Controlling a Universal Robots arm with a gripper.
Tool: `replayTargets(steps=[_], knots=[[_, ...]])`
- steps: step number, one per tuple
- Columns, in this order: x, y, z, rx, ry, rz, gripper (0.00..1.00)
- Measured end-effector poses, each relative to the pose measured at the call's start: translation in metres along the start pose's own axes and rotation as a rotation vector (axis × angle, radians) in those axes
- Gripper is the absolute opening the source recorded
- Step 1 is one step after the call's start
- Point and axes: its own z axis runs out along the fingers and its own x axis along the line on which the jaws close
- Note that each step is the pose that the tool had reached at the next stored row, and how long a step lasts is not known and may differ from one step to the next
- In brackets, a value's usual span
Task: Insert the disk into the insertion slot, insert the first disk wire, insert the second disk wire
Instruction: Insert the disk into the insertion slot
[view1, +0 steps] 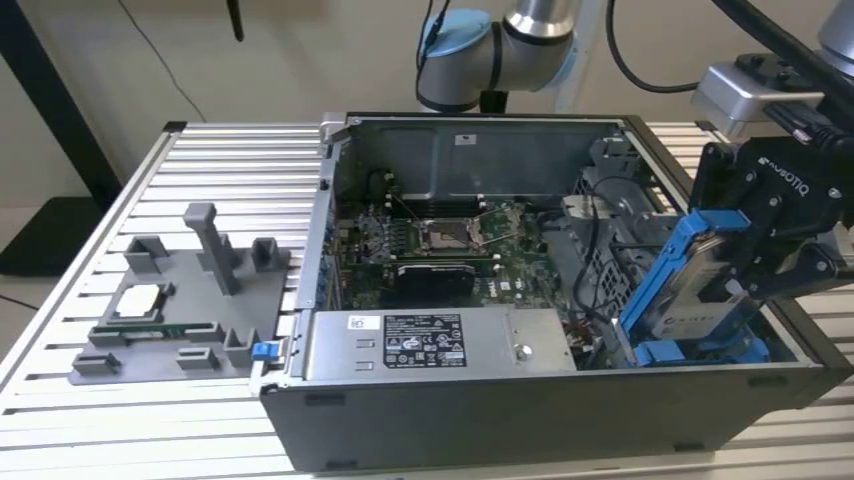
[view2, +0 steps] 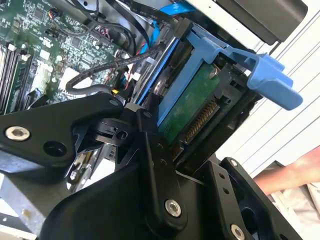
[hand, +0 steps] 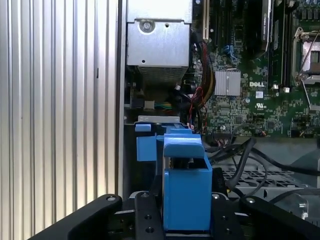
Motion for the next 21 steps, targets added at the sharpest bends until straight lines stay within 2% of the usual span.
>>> replayTargets(steps=[4,5,16,21], knots=[[0.0000,0.0000,-0.0001,-0.0001,0.0001,-0.001,0.00],[0.0000,0.0000,0.0000,-0.0001,0.0001,-0.002,1.00],[0.0000,0.0000,-0.0002,-0.0003,0.0001,-0.005,1.00],[-0.0001,0.0003,-0.0070,-0.0003,0.0003,-0.005,1.00]])
